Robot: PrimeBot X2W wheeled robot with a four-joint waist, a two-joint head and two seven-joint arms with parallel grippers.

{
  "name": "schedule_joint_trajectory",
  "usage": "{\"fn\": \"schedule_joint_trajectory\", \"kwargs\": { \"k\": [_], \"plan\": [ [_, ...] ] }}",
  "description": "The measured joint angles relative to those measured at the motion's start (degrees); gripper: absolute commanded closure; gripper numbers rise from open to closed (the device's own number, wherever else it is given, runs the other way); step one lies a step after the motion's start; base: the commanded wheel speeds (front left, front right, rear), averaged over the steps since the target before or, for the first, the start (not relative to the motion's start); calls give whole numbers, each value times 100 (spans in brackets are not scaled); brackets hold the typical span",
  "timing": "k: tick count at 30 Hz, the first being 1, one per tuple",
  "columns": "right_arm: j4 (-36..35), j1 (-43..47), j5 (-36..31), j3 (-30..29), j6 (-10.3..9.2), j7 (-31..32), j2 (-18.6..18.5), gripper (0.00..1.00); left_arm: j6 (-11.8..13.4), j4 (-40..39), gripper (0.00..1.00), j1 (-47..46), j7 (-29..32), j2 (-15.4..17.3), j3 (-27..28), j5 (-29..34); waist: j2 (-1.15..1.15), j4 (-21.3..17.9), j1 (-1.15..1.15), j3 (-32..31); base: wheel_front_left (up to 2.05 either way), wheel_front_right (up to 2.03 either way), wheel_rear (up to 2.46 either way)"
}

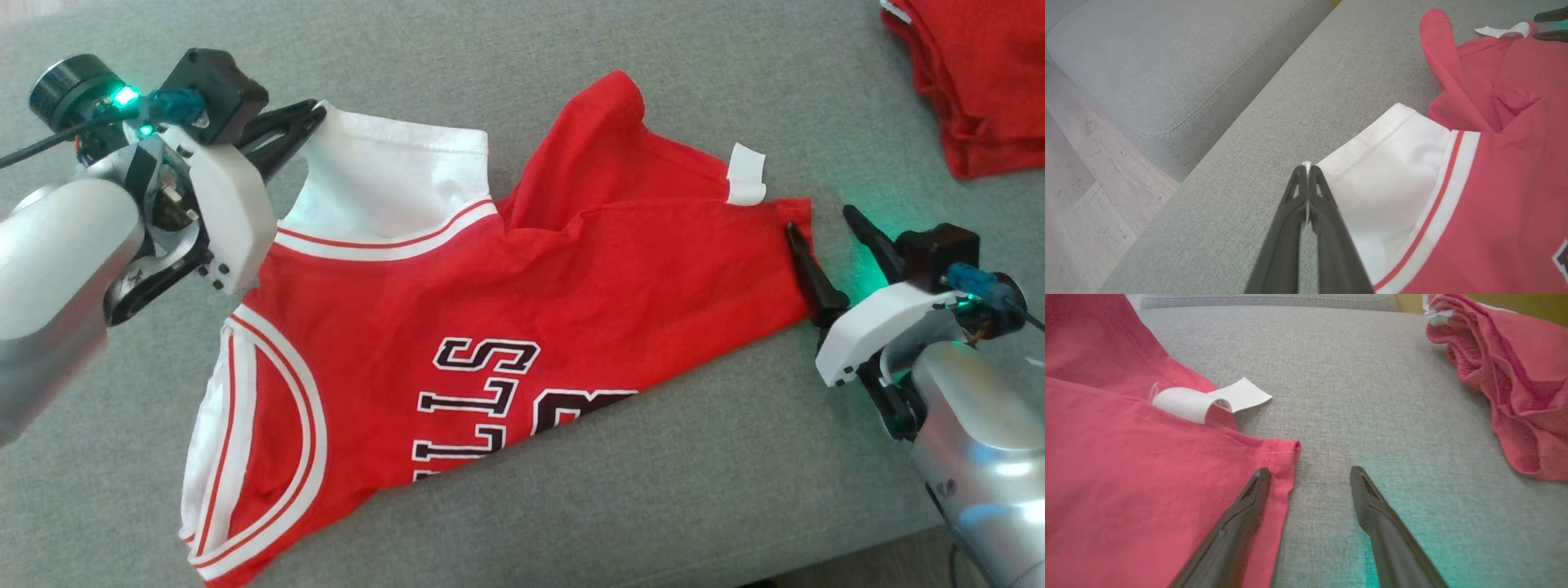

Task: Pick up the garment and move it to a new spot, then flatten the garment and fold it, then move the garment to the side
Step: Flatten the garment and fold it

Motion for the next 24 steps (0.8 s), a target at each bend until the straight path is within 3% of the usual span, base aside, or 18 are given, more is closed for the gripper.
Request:
{"fn": "schedule_joint_trajectory", "kwargs": {
  "k": [7,12,14,20,24],
  "plan": [
    [291,-312,348,639,0,-36,-97,2,-1,-108,100,42,1,31,-1,-5,0,58,0,-40,0,0,0],
    [433,-547,567,1103,0,-35,-160,62,0,-136,100,42,1,36,-1,-5,0,157,0,-32,0,0,0],
    [452,-616,650,1306,0,-36,-211,100,0,-136,100,42,-9,38,-2,-5,0,196,0,-37,0,0,0],
    [468,-702,708,1640,0,-171,-390,100,0,-38,100,113,-443,90,-1,8,0,242,0,-191,0,0,0],
    [94,-723,635,1430,0,-212,-597,100,66,136,100,114,-995,125,29,253,0,258,0,-379,0,0,0]
  ]
}}
